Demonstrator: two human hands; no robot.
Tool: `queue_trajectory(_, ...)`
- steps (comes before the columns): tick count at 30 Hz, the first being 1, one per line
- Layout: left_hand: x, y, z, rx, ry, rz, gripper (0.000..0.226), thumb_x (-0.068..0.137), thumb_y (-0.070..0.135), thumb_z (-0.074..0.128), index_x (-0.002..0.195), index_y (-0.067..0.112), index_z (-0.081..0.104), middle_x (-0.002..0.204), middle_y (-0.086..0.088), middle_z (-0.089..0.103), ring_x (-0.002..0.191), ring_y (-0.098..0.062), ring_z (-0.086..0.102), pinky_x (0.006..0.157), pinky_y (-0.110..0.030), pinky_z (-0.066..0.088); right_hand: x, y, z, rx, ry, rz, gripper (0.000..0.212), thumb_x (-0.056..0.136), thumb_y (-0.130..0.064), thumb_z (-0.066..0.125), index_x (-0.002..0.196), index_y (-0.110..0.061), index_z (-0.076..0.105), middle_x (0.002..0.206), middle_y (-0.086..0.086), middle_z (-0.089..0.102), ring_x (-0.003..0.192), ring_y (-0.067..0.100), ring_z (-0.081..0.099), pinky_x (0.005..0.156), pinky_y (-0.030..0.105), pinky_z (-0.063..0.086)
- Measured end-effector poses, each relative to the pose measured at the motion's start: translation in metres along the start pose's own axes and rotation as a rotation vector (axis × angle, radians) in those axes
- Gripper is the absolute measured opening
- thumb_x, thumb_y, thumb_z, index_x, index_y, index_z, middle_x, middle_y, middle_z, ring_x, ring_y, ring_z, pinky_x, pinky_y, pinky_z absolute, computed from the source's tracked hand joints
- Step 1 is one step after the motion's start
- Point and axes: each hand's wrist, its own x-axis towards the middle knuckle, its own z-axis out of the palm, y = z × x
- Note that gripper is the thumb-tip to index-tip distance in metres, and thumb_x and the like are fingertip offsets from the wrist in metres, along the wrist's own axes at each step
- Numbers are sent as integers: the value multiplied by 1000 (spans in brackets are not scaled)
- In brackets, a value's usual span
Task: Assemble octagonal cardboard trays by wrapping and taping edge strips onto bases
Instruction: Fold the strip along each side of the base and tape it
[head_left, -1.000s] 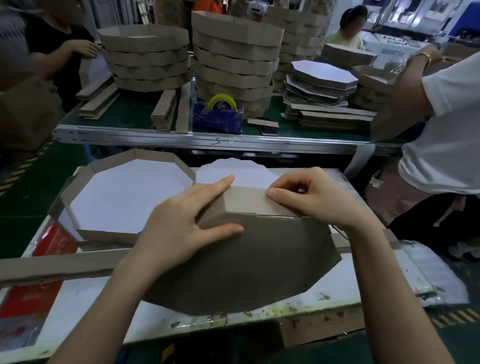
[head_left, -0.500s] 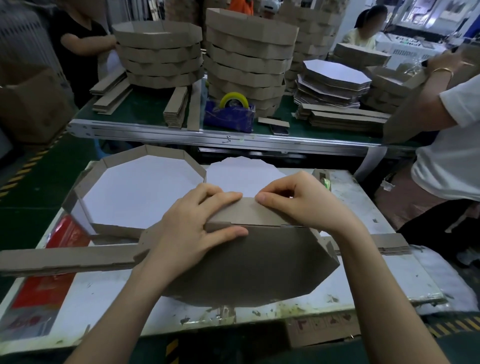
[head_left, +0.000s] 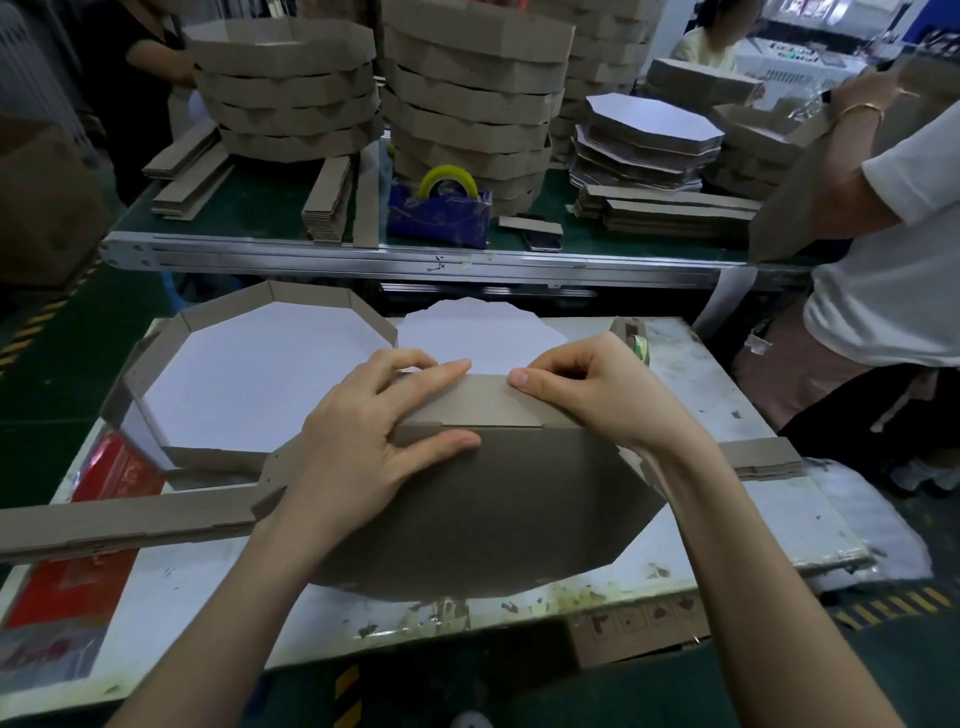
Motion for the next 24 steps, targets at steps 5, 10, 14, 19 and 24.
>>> queue_trajectory(5, 4, 8, -4, 100, -63, 119, 44, 89, 59, 44, 128, 44, 56, 137, 6, 55, 123, -20, 50, 97, -41, 40, -3, 0, -2, 12, 17, -4, 22, 91, -34, 69, 85, -16, 80, 78, 6, 75, 67, 9, 61, 60, 23, 47)
queue_trajectory(10, 16, 16, -8, 190, -163, 193, 41, 91, 60, 41, 125, 48, 59, 128, 7, 62, 118, -18, 53, 94, -39, 41, -1, -1, 1, 59, 24, -25, 20, 91, -29, 71, 83, -13, 80, 74, 5, 75, 64, 7, 61, 60, 23, 48)
queue_trajectory(14, 26, 23, -5, 147, -224, 193, 40, 90, 62, 39, 121, 50, 61, 120, 7, 65, 107, -15, 58, 88, -40, 46, 4, 10, -2, 90, 7, 2, 24, 92, -38, 69, 77, -21, 78, 68, 2, 71, 61, 3, 57, 55, 16, 44)
queue_trajectory(19, 32, 23, 0, 151, -197, 155, 42, 90, 62, 37, 121, 47, 62, 124, 7, 65, 117, -15, 57, 101, -41, 41, 39, 68, -15, 352, 372, 190, 18, 95, -26, 63, 82, -23, 75, 70, -9, 67, 67, 4, 57, 57, 15, 47)
queue_trajectory(24, 31, 24, 2, 179, -230, 40, 38, 87, 67, 34, 123, 59, 45, 143, 9, 50, 141, -16, 35, 118, -46, 19, 77, 162, -35, 533, 618, 565, 14, 97, -13, 56, 95, -14, 70, 100, 6, 62, 85, 21, 55, 63, 28, 52)
